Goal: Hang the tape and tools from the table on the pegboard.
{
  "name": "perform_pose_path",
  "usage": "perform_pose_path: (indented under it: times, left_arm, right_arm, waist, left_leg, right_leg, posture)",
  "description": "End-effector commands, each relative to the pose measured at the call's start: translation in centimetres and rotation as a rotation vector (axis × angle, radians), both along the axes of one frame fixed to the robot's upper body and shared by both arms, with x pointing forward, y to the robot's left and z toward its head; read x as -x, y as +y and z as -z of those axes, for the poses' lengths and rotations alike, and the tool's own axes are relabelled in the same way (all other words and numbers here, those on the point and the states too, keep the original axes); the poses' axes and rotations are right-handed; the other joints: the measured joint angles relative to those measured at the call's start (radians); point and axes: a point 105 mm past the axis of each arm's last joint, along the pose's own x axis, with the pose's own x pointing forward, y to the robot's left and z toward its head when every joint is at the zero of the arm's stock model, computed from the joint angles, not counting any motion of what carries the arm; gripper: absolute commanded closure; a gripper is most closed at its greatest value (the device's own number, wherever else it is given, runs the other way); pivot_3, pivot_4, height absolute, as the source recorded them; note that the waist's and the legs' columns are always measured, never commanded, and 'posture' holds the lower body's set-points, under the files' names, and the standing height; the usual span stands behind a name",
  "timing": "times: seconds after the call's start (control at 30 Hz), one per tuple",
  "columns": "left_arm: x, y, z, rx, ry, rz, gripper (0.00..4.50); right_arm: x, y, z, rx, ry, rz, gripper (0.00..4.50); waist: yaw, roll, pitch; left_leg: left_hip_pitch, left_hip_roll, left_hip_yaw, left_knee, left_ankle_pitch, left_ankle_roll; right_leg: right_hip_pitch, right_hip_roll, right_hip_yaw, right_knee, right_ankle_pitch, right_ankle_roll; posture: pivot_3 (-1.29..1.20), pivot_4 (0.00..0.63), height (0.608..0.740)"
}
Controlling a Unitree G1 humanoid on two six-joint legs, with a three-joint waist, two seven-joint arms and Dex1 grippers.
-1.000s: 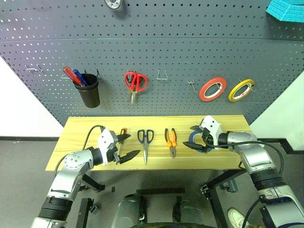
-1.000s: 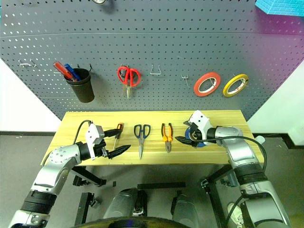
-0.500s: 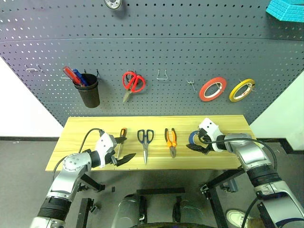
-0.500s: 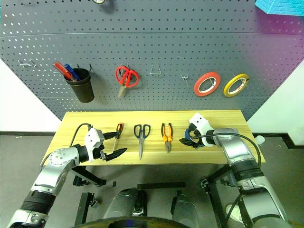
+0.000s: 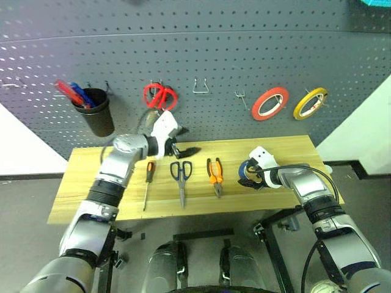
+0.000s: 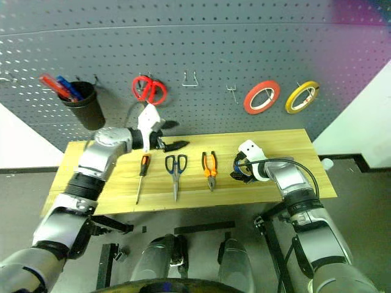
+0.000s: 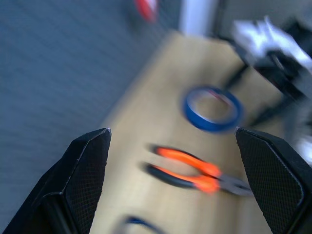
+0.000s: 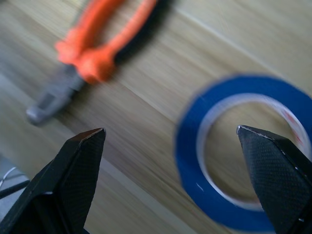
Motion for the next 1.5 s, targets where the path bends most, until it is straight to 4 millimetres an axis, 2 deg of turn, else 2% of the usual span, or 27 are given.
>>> perform_pose_path:
  times: [0.03, 0.17, 0.37, 0.57, 0.8, 0.9, 1.17, 1.2, 1.23, 1.3, 1.4, 1.5]
  left_arm:
    - [0.3, -0.7, -1.1, -0.032, -0.014, 0.069, 0.25]
    - [1.2, -1.2, 0.0, -0.086, 0.008, 0.121, 0.25]
    - [3.1, -1.0, 1.4, -0.172, 0.006, 0.219, 0.25]
    - [4.5, -1.5, 1.4, -0.179, -0.136, 0.309, 0.25]
    - [4.4, -0.8, 3.5, -0.240, -0.110, 0.274, 0.25]
    - [4.3, -0.6, 3.7, -0.239, -0.106, 0.258, 0.21]
    - [3.8, 0.1, 3.7, -0.230, -0.116, 0.219, 0.21]
    - [3.7, 0.3, 3.6, -0.226, -0.120, 0.213, 0.21]
    - [3.6, 0.5, 3.3, -0.209, -0.123, 0.205, 0.21]
    - [3.6, 0.8, 2.4, -0.156, -0.126, 0.198, 0.21]
    - [4.7, 1.5, 0.7, -0.063, -0.104, 0.249, 0.21]
    - [5.2, 2.9, -1.2, 0.041, -0.116, 0.254, 0.21]
  right_arm:
    - [-0.7, -0.7, -1.1, 0.002, -0.034, 0.029, 0.00]
    - [-0.8, -0.8, -1.0, 0.002, -0.031, 0.039, 0.00]
    - [-1.3, 0.1, -0.3, 0.009, -0.020, 0.026, 0.00]
    - [-2.1, 1.1, 0.8, 0.026, 0.026, 0.007, 0.00]
    - [-2.2, 2.1, 2.2, 0.100, 0.068, -0.062, 0.00]
    - [-1.8, 1.9, 3.1, 0.169, 0.100, -0.083, 0.58]
    - [-2.7, 0.8, 2.7, 0.230, 0.092, -0.043, 3.39]
    - [-2.9, 0.4, 2.5, 0.238, 0.085, -0.033, 3.73]
    - [-3.2, 0.1, 2.0, 0.231, 0.071, -0.026, 3.87]
    - [-3.8, 0.0, 0.7, 0.191, 0.023, -0.026, 3.87]
    - [-4.3, 0.7, -3.3, 0.036, -0.151, -0.089, 3.87]
    - [-2.1, 1.3, -8.1, -0.089, -0.344, -0.128, 3.87]
  waist:
    - [-0.007, 0.002, 0.010]
    - [-0.014, 0.003, 0.017]
    - [-0.032, 0.003, 0.025]
    - [-0.034, 0.006, 0.032]
    - [-0.031, 0.008, 0.039]
    - [-0.032, 0.007, 0.043]
    - [-0.031, 0.007, 0.044]
    - [-0.031, 0.007, 0.044]
    - [-0.031, 0.007, 0.044]
    - [-0.029, 0.008, 0.044]
    - [-0.028, 0.008, 0.044]
    - [-0.026, 0.009, 0.044]
  left_leg:
    - [0.001, 0.000, 0.000, 0.000, 0.000, -0.001]
    - [0.002, 0.001, -0.001, 0.000, 0.002, -0.005]
    - [0.002, 0.001, -0.002, 0.002, 0.001, -0.003]
    - [0.002, 0.003, -0.002, 0.006, 0.000, -0.001]
    - [0.001, 0.002, -0.002, 0.009, -0.001, 0.000]
    - [0.001, 0.002, -0.003, 0.009, -0.001, 0.000]
    - [0.002, 0.002, -0.004, 0.009, 0.000, -0.002]
    - [0.002, 0.002, -0.004, 0.009, 0.000, -0.003]
    - [0.002, 0.002, -0.004, 0.009, 0.001, -0.005]
    - [0.002, 0.002, -0.004, 0.009, 0.001, -0.006]
    - [0.000, 0.002, -0.003, 0.009, 0.001, -0.007]
    - [-0.002, 0.001, -0.003, 0.009, 0.002, -0.005]
  right_leg:
    - [0.000, 0.000, 0.000, 0.000, 0.000, 0.000]
    - [0.000, 0.000, 0.000, 0.003, 0.000, -0.001]
    - [0.000, -0.002, 0.000, 0.004, 0.002, -0.004]
    - [-0.004, -0.003, 0.000, 0.013, 0.000, -0.009]
    - [-0.003, -0.004, 0.000, 0.013, 0.000, -0.009]
    - [-0.003, -0.004, 0.000, 0.013, 0.000, -0.009]
    - [-0.003, -0.005, 0.000, 0.014, 0.000, -0.009]
    - [-0.002, -0.005, 0.000, 0.014, 0.000, -0.009]
    - [-0.002, -0.005, 0.000, 0.014, 0.000, -0.009]
    - [-0.002, -0.006, 0.000, 0.014, 0.000, -0.009]
    - [-0.004, -0.007, 0.000, 0.014, 0.001, -0.007]
    - [-0.005, -0.007, -0.001, 0.014, 0.002, -0.005]
  posture:
    - [0.03, 0.206, 0.740]
    - [0.01, 0.203, 0.740]
    - [0.00, 0.208, 0.740]
    - [0.02, 0.220, 0.740]
    - [0.04, 0.229, 0.740]
    - [0.05, 0.229, 0.740]
    - [0.06, 0.222, 0.740]
    - [0.06, 0.219, 0.740]
    - [0.06, 0.211, 0.740]
    - [0.06, 0.201, 0.740]
    - [0.05, 0.176, 0.740]
    - [0.02, 0.153, 0.740]
